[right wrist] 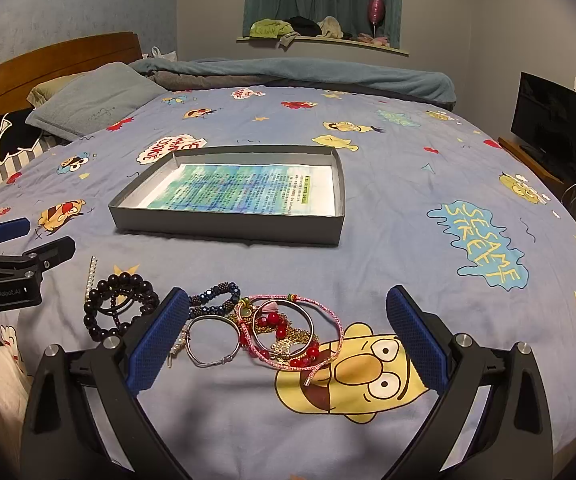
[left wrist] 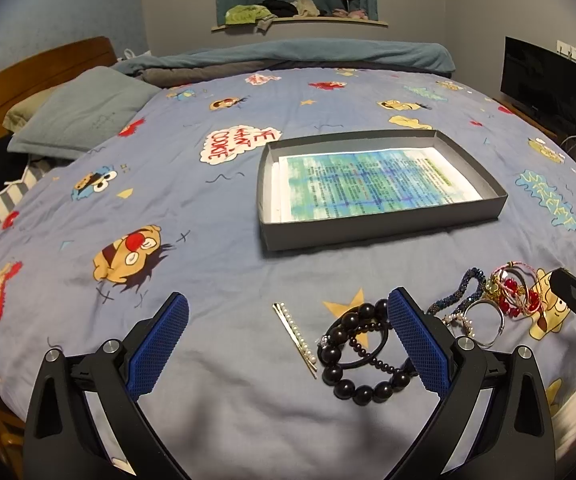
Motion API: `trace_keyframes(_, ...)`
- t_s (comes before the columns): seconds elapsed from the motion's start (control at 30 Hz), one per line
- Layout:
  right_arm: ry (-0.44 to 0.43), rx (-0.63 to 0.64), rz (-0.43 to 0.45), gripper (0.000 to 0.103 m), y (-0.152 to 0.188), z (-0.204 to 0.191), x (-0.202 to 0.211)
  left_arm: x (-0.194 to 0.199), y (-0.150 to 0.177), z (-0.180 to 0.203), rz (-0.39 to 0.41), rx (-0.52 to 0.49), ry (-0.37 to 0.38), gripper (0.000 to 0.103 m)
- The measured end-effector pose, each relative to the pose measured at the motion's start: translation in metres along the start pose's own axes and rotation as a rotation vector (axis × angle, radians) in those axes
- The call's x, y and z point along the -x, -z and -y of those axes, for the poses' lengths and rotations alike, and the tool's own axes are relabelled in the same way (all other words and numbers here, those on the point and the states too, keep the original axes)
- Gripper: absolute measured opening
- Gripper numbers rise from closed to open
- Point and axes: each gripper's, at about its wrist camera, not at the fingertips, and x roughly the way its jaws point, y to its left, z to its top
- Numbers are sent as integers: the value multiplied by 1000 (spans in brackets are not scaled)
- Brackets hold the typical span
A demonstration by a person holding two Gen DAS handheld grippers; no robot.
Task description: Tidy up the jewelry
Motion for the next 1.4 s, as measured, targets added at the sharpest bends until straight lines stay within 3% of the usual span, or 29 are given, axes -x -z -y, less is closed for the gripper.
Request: trace_keyframes(1.4,1,2,-1,98,2,0,0,1,0,-6,-8,2,6,99)
